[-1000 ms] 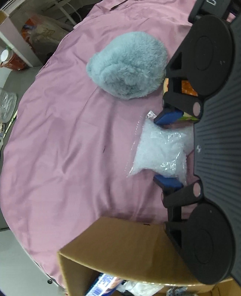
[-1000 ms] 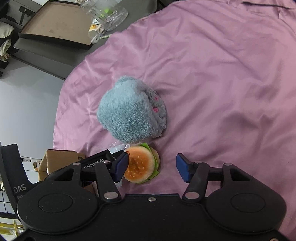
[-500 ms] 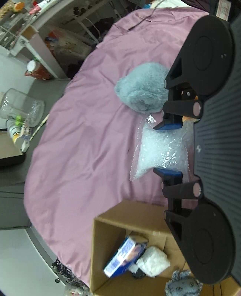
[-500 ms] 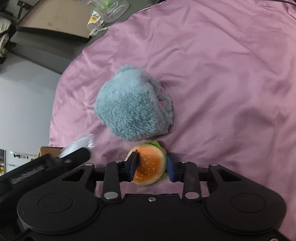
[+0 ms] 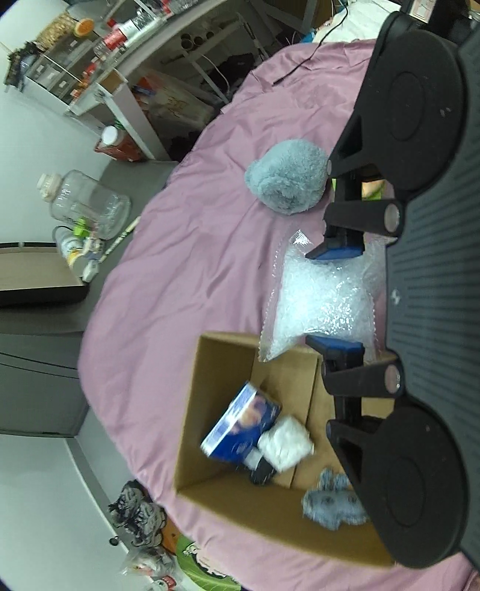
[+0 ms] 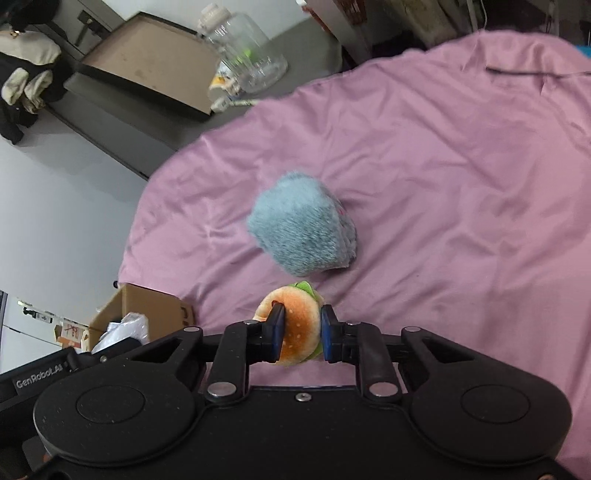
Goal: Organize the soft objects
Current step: 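Carry stuffing bag in left tool while right tool carries burger plush over box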
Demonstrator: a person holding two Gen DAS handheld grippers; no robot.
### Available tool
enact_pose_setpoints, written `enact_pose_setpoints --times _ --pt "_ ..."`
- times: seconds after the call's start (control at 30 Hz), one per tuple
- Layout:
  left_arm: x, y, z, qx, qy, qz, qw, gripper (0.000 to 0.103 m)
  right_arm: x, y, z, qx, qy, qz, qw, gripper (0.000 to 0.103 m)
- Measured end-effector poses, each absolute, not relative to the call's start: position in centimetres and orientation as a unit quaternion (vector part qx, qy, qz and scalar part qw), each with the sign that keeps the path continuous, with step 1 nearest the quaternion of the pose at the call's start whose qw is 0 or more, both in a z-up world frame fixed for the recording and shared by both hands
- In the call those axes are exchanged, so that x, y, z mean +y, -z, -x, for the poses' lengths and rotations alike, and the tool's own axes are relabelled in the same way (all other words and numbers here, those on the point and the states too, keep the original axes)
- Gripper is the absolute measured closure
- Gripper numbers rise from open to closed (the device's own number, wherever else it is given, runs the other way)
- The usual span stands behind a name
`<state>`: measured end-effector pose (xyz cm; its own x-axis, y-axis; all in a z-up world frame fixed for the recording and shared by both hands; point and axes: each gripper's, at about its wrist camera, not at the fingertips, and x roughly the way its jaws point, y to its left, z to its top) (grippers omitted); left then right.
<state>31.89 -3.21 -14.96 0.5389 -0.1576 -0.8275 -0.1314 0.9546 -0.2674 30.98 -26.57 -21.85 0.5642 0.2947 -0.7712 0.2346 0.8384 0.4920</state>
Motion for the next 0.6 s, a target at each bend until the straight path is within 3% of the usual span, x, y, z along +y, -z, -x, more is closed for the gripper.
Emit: enact_pose_setpoints --times 0.6 --pt "6.4 13.2 -26.1 0.454 -0.033 0.174 0.873 0.064 -17.8 15.2 -26.7 0.420 -0.089 -0.223 0.875 0.083"
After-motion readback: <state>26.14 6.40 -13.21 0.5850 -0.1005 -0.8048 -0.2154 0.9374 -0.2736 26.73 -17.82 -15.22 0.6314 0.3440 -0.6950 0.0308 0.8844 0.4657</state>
